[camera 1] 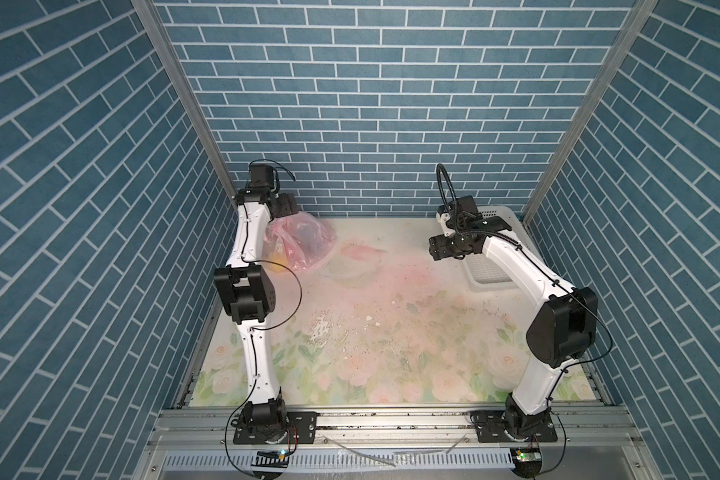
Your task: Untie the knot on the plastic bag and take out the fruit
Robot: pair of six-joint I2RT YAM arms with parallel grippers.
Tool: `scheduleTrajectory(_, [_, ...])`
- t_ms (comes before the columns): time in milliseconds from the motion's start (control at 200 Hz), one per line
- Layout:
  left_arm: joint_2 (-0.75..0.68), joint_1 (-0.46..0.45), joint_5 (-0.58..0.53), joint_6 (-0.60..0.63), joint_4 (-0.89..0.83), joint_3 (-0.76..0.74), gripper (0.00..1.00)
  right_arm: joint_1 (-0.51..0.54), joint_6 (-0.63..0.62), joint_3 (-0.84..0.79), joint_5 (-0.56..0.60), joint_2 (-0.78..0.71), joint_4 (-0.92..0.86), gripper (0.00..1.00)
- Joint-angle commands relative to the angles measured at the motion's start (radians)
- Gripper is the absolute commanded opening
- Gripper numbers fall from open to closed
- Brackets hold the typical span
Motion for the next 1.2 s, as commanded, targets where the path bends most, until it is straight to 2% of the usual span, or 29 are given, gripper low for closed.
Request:
scheduleTrajectory(0, [0.01, 0.013, 0.01, 0.028, -0.073, 0.021, 0.85, 0.006, 0.035, -0.012, -0.006, -0.043, -0.028, 0.8])
scheduleTrajectory(160, [0.042, 0.018, 0.032, 0.026, -0.093, 0.013, 0.78, 0.006, 0.044, -0.007, -0.007, -0.039, -0.024, 0.8])
scheduleTrajectory(225, [0.053, 0.018, 0.028, 0.026, -0.096, 0.005, 0.65, 0.006, 0.046, -0.005, -0.008, -0.036, -0.018, 0.79])
scheduleTrajectory(295, [0.067, 0.018, 0.033, 0.023, -0.096, 0.004, 0.43, 0.007, 0.051, -0.006, -0.01, -0.034, -0.011, 0.77])
scheduleTrajectory(330, [0.072, 0.018, 0.041, 0.022, -0.095, 0.003, 0.36, 0.008, 0.052, -0.006, -0.01, -0.032, -0.008, 0.75])
scheduleTrajectory(385, [0.07, 0.015, 0.052, 0.022, -0.089, -0.005, 0.27, 0.007, 0.056, -0.005, -0.01, -0.031, -0.003, 0.73])
scheduleTrajectory(540, [0.046, 0.005, 0.078, 0.026, -0.069, -0.056, 0.1, 0.009, 0.067, -0.013, -0.01, -0.034, 0.005, 0.71])
scheduleTrajectory(725, [-0.032, -0.015, 0.112, 0.028, -0.013, -0.202, 0.0, 0.009, 0.078, -0.027, -0.005, -0.043, 0.016, 0.71])
scheduleTrajectory(945, [-0.154, -0.032, 0.188, 0.007, 0.087, -0.417, 0.0, 0.009, 0.099, -0.055, -0.008, -0.059, 0.043, 0.7])
scheduleTrajectory(1195, [-0.263, -0.139, 0.264, -0.016, 0.132, -0.571, 0.0, 0.01, 0.104, -0.066, -0.01, -0.062, 0.058, 0.7])
